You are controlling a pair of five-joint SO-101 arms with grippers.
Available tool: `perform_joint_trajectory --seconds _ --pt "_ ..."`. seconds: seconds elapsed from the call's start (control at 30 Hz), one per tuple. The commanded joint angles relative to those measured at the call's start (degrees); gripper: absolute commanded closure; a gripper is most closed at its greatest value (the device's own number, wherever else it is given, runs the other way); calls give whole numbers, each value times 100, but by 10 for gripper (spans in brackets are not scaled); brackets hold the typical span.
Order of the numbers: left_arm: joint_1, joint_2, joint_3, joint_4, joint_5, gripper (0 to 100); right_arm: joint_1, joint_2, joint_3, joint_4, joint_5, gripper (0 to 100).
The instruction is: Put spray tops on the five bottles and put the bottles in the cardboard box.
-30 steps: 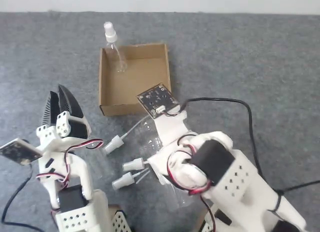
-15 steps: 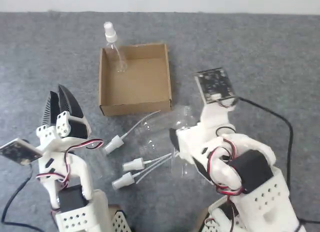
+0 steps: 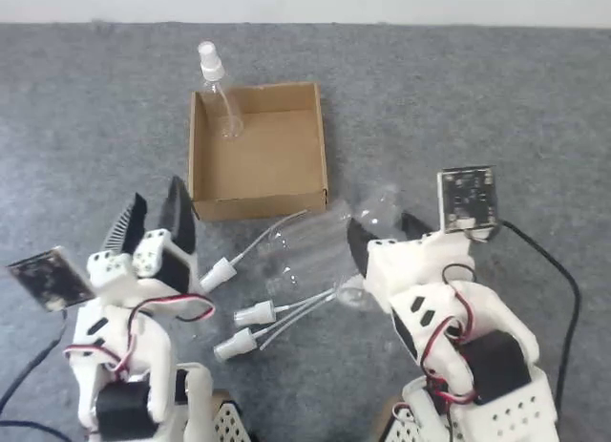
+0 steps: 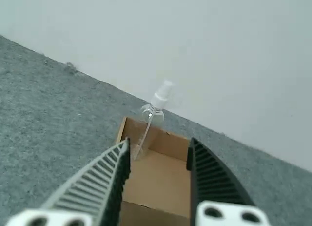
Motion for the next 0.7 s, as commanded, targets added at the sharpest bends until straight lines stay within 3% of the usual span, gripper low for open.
perform_joint_trajectory --seconds 0.0,0.3,0.67 --pt "229 -62 -400 53 -246 816 488 -119 -35 -277 26 964" --pt "615 167 -629 246 -730 859 690 -119 -26 -295 26 964" --pt "633 3666 -2475 1213 -1530 858 690 -119 1064 -1648 35 964"
